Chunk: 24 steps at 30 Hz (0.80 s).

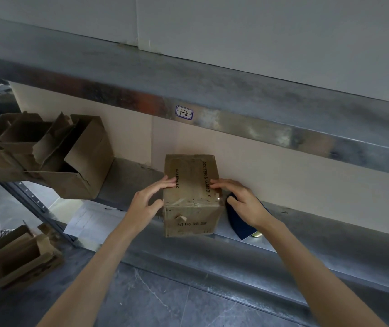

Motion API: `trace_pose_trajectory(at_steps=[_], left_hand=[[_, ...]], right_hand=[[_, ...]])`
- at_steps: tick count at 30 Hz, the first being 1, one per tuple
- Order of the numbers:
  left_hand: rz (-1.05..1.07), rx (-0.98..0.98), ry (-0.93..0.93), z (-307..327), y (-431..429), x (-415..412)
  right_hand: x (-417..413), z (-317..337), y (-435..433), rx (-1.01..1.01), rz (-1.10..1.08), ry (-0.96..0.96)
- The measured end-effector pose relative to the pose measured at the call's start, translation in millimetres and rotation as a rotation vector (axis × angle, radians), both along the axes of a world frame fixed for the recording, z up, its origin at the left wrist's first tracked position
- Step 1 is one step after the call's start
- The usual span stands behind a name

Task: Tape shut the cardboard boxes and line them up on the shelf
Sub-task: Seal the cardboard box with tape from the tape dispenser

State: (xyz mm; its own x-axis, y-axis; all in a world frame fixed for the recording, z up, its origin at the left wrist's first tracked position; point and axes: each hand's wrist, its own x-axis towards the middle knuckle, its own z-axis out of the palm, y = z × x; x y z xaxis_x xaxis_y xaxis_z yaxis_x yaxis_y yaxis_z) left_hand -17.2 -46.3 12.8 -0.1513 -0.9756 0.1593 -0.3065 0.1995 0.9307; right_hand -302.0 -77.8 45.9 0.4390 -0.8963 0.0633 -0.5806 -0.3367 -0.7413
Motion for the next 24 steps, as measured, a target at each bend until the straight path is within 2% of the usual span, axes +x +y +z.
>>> trace_pose_trajectory(at_steps=[9, 13, 18, 24], left_hand=[[0.09, -0.073, -0.077, -8.1, -2.0, -2.8], [0.146, -0.152, -0.106, -9.1, -0.4, -9.6], [0.172, -0.155, -0.085, -8.2, 0.2, -13.9], [0.218, -0.186, -0.112, -10.8, 0.5, -18.7]], right_hand=[[8.9, -12.8, 1.5, -0.176, -0.071, -0.041], [11.4, -17.0, 2.2, -0.18, -0.099, -0.084], [18.6, -23.8, 4.4, -0.191, -0.186, -0.162], [30.1, -28.1, 8.4, -0.248, -0.246, -0.088]])
